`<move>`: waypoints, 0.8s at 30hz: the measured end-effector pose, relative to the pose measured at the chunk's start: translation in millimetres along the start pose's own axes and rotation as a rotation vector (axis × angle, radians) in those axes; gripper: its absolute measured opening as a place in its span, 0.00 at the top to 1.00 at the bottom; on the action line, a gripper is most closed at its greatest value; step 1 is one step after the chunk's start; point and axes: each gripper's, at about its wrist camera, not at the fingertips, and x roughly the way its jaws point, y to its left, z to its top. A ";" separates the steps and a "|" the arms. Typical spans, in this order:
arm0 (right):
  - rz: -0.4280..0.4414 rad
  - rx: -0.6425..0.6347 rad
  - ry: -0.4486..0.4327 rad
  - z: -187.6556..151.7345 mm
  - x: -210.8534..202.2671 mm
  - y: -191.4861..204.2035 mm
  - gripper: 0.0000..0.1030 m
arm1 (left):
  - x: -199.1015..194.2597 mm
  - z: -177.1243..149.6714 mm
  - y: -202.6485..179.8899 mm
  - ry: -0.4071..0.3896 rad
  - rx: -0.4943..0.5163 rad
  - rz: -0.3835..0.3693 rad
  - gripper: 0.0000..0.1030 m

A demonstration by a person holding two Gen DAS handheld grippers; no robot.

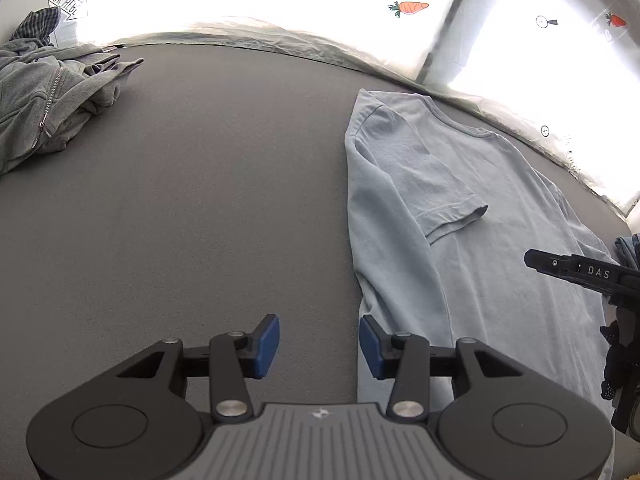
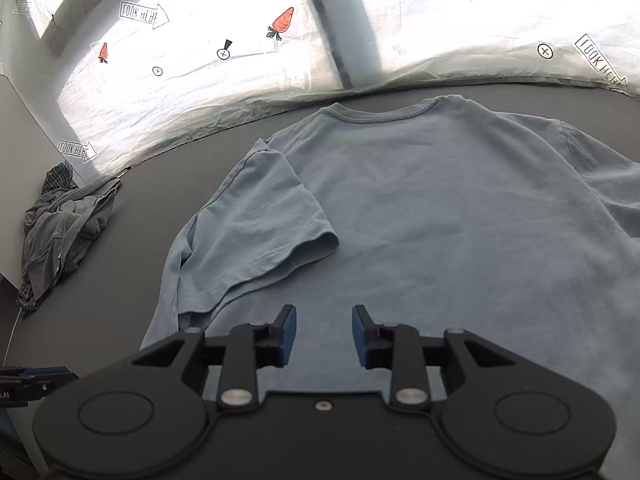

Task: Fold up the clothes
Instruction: 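Grasp the other sleeve with the right gripper and fold it onto the back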

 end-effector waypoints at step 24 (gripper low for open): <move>-0.085 -0.227 -0.100 110.0 89.5 -8.8 0.97 | 107.3 121.3 -4.2 -0.013 -0.087 0.015 0.52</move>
